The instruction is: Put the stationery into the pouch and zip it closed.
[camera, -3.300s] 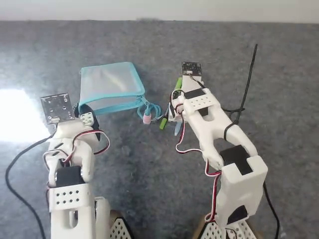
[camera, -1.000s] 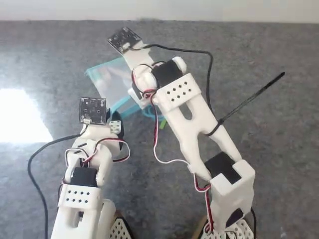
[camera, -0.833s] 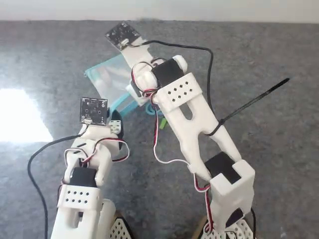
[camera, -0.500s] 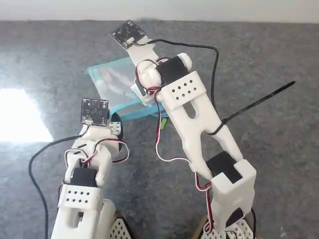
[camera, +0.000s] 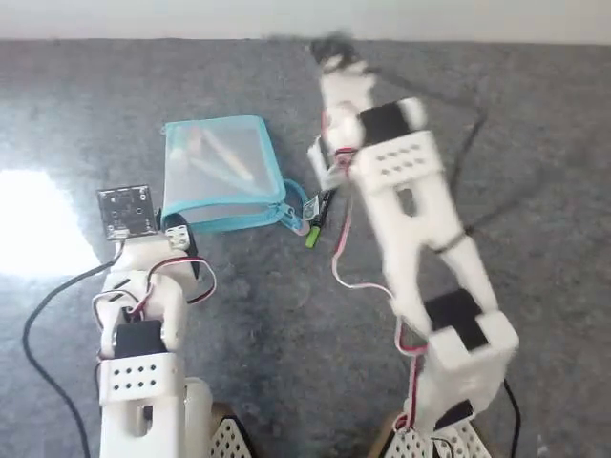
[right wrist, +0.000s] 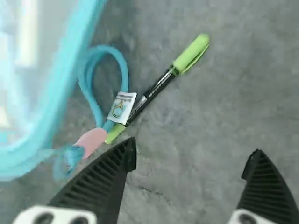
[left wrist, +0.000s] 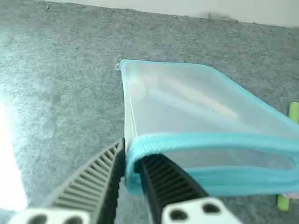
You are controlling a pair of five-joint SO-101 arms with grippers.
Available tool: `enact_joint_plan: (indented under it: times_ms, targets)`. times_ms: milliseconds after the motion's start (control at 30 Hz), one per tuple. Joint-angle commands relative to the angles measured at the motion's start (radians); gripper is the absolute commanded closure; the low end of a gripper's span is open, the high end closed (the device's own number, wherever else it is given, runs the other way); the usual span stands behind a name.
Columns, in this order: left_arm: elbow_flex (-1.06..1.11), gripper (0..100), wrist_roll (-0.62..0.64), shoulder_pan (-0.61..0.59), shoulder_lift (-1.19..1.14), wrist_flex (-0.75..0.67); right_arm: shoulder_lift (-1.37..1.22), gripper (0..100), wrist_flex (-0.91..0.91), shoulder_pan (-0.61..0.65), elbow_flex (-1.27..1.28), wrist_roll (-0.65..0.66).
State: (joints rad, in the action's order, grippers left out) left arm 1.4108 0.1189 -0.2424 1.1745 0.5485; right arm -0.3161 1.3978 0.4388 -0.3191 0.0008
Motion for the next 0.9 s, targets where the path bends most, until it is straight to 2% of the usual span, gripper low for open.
enact_joint_plan:
  times_ms: [0,233,700,867]
  targets:
    - [-0.062,99,0.018,-0.011,0.002,-0.012,-0.088,63.7,-0.105,0.021,0.035,-0.098]
    - [-0.061,99,0.014,-0.005,0.002,-0.012,-0.239,63.7,-0.206,0.031,0.032,-0.247]
    - [-0.058,99,0.014,-0.002,0.002,-0.012,-0.288,63.7,-0.255,0.107,0.015,-0.259]
    - [-0.056,99,0.014,-0.002,0.002,-0.012,-0.351,67.2,-0.243,0.077,0.012,-0.258]
